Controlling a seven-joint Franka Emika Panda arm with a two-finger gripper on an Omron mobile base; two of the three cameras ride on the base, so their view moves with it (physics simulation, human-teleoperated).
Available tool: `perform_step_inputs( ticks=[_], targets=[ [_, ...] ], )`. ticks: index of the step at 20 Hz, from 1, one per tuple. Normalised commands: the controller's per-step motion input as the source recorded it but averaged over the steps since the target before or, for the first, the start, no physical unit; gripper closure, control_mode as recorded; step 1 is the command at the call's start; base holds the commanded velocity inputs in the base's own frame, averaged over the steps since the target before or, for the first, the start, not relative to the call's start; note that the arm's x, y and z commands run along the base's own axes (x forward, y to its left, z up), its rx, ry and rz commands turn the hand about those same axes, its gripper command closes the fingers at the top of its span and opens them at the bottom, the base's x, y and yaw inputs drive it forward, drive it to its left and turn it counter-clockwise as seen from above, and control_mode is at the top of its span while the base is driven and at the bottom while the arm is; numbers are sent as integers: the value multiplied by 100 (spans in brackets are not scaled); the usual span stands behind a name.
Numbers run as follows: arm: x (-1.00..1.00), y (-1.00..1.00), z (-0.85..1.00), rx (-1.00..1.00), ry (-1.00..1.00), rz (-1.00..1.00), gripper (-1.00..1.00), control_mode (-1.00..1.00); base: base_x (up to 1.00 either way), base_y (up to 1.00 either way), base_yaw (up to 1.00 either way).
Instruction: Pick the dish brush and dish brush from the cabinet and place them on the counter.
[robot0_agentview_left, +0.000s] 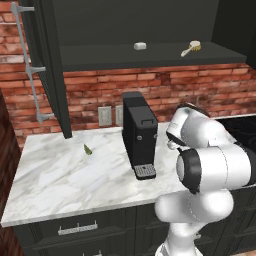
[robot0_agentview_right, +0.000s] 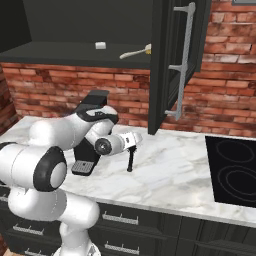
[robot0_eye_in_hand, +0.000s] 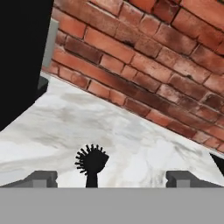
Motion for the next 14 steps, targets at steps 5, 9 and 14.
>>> perform_step_inputs(
  ticks=[5, 9, 14],
  targets=[
    [-23, -17, 83, -6, 0, 0, -100, -100, 0, 0, 0],
    [-16, -25, 89, -2, 1, 0, -100, -100, 0, 0, 0],
    [-12, -29, 98, 0, 0, 0, -100, -100, 0, 0, 0]
  ],
)
